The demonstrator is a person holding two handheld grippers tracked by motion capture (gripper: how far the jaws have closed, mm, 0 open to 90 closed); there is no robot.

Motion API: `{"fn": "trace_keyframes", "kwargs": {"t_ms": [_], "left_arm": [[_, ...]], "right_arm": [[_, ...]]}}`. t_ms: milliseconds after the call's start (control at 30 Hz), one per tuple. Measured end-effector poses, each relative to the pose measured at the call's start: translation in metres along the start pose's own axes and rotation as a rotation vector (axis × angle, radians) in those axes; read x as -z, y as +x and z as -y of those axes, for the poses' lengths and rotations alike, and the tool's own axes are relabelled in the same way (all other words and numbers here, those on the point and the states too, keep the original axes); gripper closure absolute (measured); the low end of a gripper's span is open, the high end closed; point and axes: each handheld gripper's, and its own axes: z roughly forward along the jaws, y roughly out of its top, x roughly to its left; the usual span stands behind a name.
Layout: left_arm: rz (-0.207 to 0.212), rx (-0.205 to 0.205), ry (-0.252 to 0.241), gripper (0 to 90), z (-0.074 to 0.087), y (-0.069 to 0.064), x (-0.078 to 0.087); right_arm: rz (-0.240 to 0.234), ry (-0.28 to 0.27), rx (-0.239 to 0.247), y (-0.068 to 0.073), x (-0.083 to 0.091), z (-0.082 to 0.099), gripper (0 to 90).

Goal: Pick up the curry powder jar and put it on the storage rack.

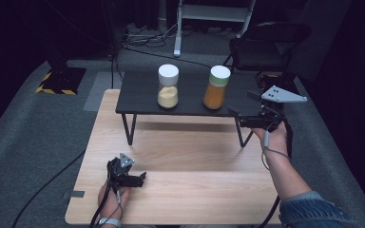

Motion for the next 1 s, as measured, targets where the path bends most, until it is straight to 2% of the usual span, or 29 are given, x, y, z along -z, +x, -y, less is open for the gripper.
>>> {"fn": "trace_keyframes", "kwargs": {"t_ms": [233,400,533,1000], "left_arm": [[0.000,0.001,0.000,1.9,0.000,0.000,0.000],[0.000,0.000,0.000,1.8,0.000,0.000,0.000],[0.000,0.001,0.000,1.8,0.000,0.000,0.000],[0.000,0.000,0.000,1.8,0.000,0.000,0.000]], "right_arm": [[-0.020,0.023,-0.007,0.000,0.010,0.034,5.8],[-0.009,0.057,-0.006,0.000,0.013,0.061,5.8],[0.000,0.069,-0.025,-0.001,0.015,0.082,5.8],[0.004,0.126,-0.035,0.008,0.007,0.136,5.6]]}}
